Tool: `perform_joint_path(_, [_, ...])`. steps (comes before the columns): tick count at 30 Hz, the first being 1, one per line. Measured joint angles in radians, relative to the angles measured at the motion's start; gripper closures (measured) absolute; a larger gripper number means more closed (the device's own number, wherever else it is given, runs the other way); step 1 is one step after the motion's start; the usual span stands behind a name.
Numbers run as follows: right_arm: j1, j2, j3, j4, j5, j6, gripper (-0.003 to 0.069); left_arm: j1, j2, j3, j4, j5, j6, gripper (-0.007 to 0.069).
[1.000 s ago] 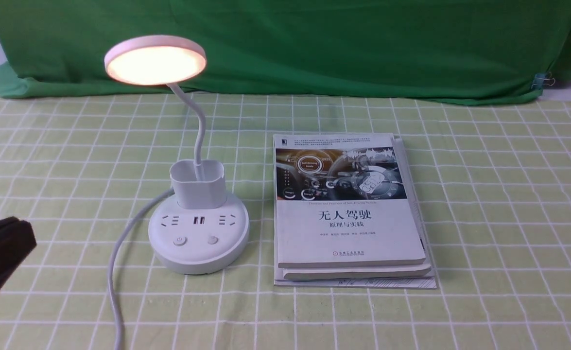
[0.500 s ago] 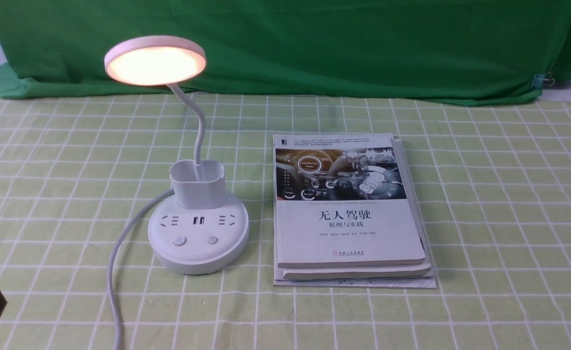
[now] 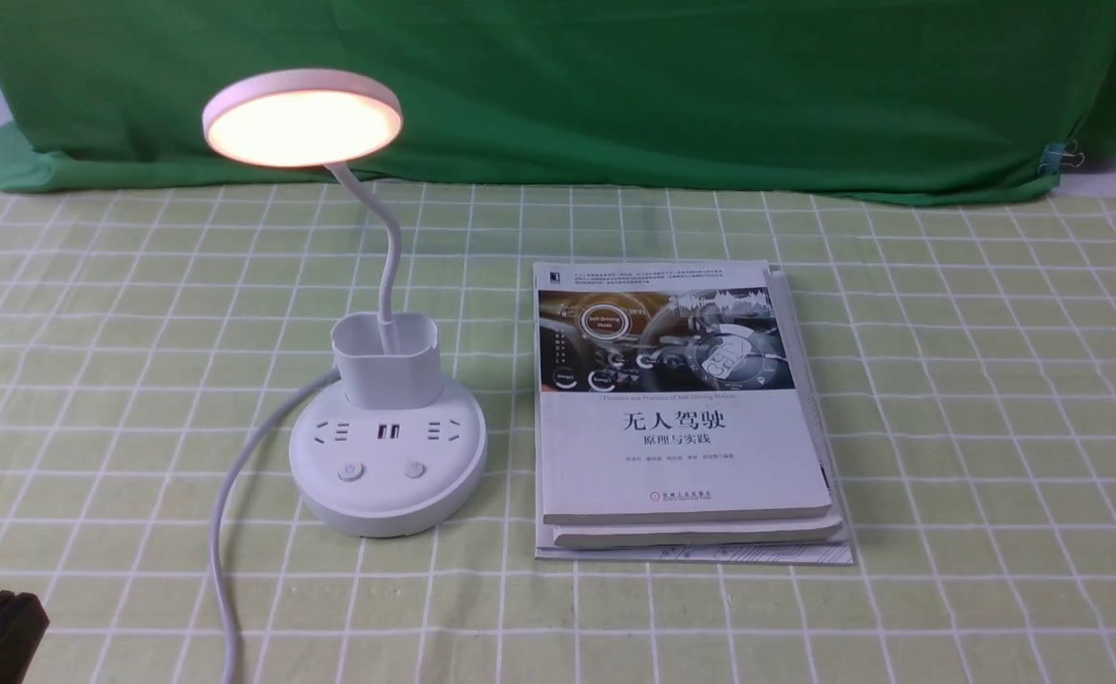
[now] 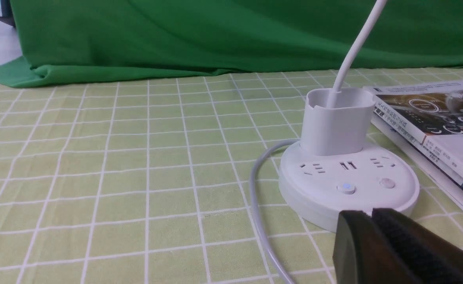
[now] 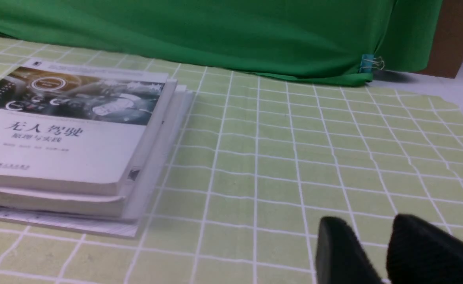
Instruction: Turn on the table lamp on the green coffee tablecloth with your hand.
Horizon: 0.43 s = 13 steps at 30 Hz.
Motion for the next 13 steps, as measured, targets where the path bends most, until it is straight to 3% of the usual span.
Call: perform_joint_path(13, [0.000, 0.000, 0.000, 0.000, 0.000, 0.000, 0.0414, 0.000, 0.000, 0.000, 0.016, 0.000, 0.018, 0.0606])
